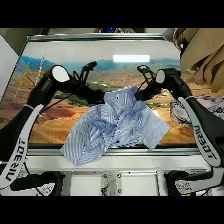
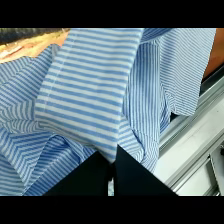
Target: Fold the clothes and pants, and hang the long-sleeved shirts on hangers.
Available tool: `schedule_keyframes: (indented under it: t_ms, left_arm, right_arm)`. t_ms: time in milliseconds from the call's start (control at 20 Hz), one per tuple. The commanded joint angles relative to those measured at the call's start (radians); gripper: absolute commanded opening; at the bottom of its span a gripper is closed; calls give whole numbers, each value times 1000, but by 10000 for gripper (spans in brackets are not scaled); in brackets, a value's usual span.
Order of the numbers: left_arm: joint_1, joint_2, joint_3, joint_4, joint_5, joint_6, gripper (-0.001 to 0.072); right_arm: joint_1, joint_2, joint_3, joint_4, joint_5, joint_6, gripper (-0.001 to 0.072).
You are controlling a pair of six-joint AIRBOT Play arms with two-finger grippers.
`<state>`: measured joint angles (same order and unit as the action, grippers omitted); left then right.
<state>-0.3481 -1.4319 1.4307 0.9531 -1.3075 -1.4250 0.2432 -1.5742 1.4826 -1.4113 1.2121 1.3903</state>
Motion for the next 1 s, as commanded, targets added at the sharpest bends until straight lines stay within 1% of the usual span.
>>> schedule_keyframes:
  t_ms: [0, 100, 200, 300, 400, 550, 600, 700, 900, 950]
  left_arm:
    - [36, 121, 1, -2, -56, -8, 15]
    - [23, 192, 0, 0, -97, -31, 15]
    - [-1, 237, 0, 11, -119, -49, 15]
    - [-44, 261, 0, 102, -127, -87, 15]
    - [-93, 264, -20, 211, -137, -145, 15]
    - [-98, 265, -158, 216, -92, -148, 15]
    - [-87, 265, -203, 208, -66, -167, 15]
    - [-62, 265, -267, 168, -17, -169, 15]
    - [-18, 266, -274, 144, 2, -161, 15]
    - [-7, 266, -258, 143, -9, -161, 31]
  right_arm:
    - [2, 184, 23, -96, 226, 79, 16]
    - [24, 323, 23, -97, 366, 191, 16]
    - [79, 445, 23, -115, 434, 314, 16]
    - [156, 526, 23, -147, 510, 438, 16]
    - [249, 578, 16, -159, 580, 549, 16]
    - [328, 584, -5, -163, 583, 603, 17]
    - [331, 572, -8, -165, 575, 614, 16]
    - [330, 544, -9, -169, 557, 616, 17]
    - [331, 476, -9, -159, 546, 616, 18]
    - [331, 464, -9, -155, 547, 615, 18]
